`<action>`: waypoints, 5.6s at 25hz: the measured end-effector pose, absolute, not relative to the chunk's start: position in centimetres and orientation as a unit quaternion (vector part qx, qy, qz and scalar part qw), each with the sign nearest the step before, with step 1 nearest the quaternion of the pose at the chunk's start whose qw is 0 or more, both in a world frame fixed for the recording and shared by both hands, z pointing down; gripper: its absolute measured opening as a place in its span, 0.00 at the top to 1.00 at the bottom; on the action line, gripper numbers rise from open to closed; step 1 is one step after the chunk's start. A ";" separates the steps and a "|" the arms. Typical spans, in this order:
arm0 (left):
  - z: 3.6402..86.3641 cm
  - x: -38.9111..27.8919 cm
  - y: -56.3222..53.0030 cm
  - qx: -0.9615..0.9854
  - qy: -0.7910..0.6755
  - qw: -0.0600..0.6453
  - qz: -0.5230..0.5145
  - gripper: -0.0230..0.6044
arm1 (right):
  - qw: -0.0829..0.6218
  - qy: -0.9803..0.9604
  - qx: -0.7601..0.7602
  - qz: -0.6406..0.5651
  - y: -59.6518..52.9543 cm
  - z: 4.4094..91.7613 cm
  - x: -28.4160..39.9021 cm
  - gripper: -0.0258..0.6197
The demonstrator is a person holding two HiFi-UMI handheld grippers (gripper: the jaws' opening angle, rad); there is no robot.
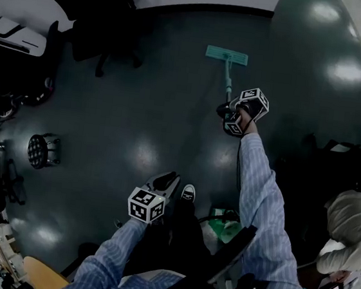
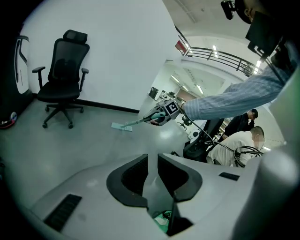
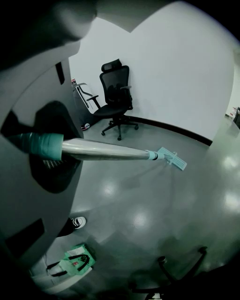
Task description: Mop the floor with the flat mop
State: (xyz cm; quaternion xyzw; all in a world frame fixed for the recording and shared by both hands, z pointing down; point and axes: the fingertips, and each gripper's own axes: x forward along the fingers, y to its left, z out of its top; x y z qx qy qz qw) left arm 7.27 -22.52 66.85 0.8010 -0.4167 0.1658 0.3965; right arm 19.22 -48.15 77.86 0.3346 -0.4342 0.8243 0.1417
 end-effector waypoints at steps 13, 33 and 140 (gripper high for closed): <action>64.8 4.8 -19.4 0.813 -0.419 0.375 0.152 0.85 | 0.159 -0.434 0.340 0.819 -37.3 77.5 18.8 0.89; 60.6 -1.5 -1.0 0.852 -0.381 0.322 0.156 0.85 | 0.158 -0.409 0.325 0.838 -4.4 73.8 12.0 0.89; 59.9 -5.9 -53.4 0.853 -0.372 0.343 0.126 0.85 | 0.170 -0.405 0.325 0.838 -60.9 72.8 5.2 0.89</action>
